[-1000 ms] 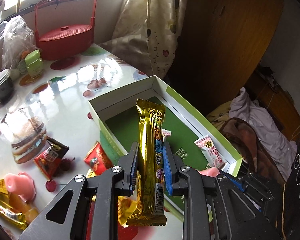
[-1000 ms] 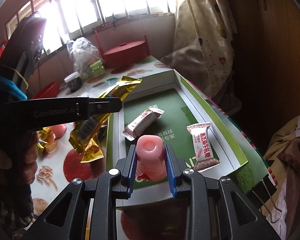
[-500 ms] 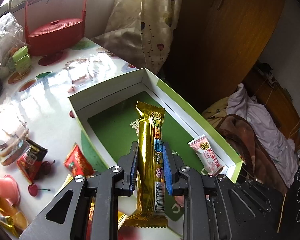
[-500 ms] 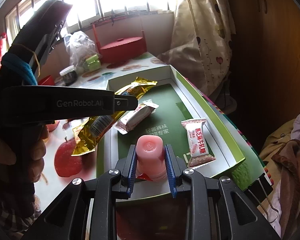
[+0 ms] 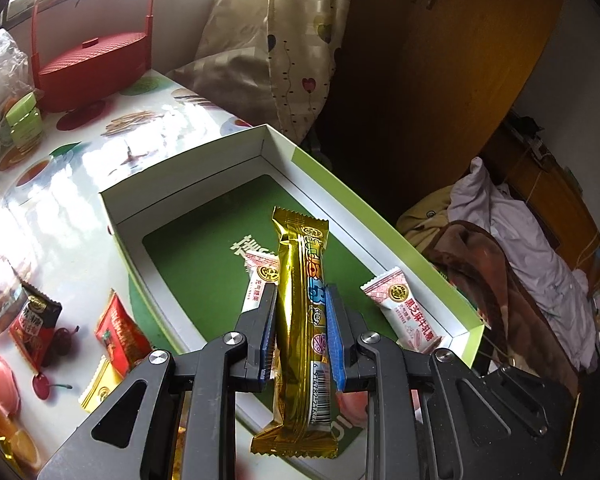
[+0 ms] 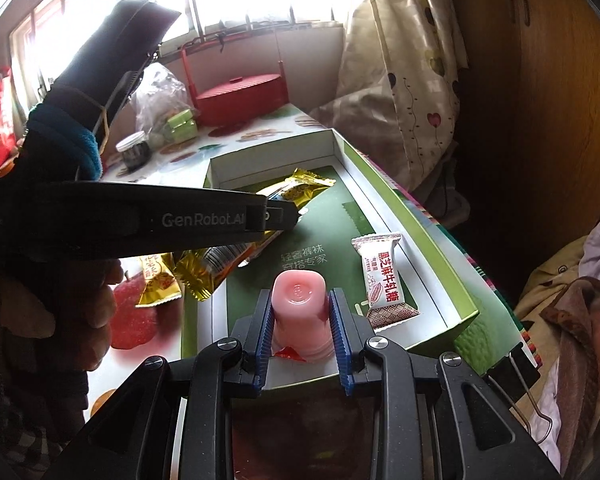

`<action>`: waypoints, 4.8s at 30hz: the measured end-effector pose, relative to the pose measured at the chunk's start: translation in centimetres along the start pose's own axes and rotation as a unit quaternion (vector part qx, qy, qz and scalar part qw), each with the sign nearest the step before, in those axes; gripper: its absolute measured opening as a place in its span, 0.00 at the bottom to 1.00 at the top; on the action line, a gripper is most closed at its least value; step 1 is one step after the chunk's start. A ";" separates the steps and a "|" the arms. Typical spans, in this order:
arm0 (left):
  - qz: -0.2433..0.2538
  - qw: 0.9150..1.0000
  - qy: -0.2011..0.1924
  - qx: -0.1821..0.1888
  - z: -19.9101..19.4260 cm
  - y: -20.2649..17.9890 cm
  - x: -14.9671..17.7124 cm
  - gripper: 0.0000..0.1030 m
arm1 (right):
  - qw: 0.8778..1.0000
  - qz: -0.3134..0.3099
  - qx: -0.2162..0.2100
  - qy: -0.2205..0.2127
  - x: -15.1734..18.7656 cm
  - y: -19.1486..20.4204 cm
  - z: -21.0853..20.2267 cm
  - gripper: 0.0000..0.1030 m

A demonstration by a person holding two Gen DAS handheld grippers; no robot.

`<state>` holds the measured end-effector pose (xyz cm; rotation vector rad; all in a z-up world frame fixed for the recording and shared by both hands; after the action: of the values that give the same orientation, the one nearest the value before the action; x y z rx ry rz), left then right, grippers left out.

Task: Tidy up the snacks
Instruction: 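Lower the gold bar into the box while the right tool releases the jelly cup, then withdraw both open tools from the box back toward the snack pile, then grasp a yellow peanut candy with the right tool while the left grasps a gold bar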

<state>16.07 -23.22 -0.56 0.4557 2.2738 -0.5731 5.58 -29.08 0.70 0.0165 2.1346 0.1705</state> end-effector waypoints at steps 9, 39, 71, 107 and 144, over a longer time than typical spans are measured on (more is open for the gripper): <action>-0.003 1.000 0.004 0.012 0.3 -0.4 0.2 0.23 | 1.000 0.002 0.000 -0.001 0.0 -0.1 -0.1 0.26; -0.001 1.000 -0.010 0.009 -1.6 0.1 0.5 0.43 | 1.000 0.003 0.004 -0.004 0.0 0.3 -0.4 0.45; 0.018 0.991 -0.111 -0.067 -11.7 2.4 0.9 0.43 | 0.998 -0.022 0.019 -0.055 -1.6 2.9 -3.2 0.56; -0.119 0.964 -0.100 -0.216 -17.9 18.3 8.2 0.44 | 0.994 -0.101 -0.048 -0.007 -2.4 12.5 1.9 0.57; -0.152 0.932 -0.043 -0.326 -21.8 24.2 13.9 0.44 | 0.982 -0.112 -0.125 0.091 0.7 16.0 6.2 0.57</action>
<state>5.89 10.59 -3.33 -0.2495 2.2950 0.0445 9.49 -12.47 -1.14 -0.3994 2.2623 0.3160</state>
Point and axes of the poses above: each gripper's, at about its wrist camera, not at the fingertips, and z roughly the way its jaws point, y to its left, x to its underside, the point moved 5 cm from there along z, roughly the way its jaws point, and after that the axes turned 13 degrees about -y, right-handed, at the moved point
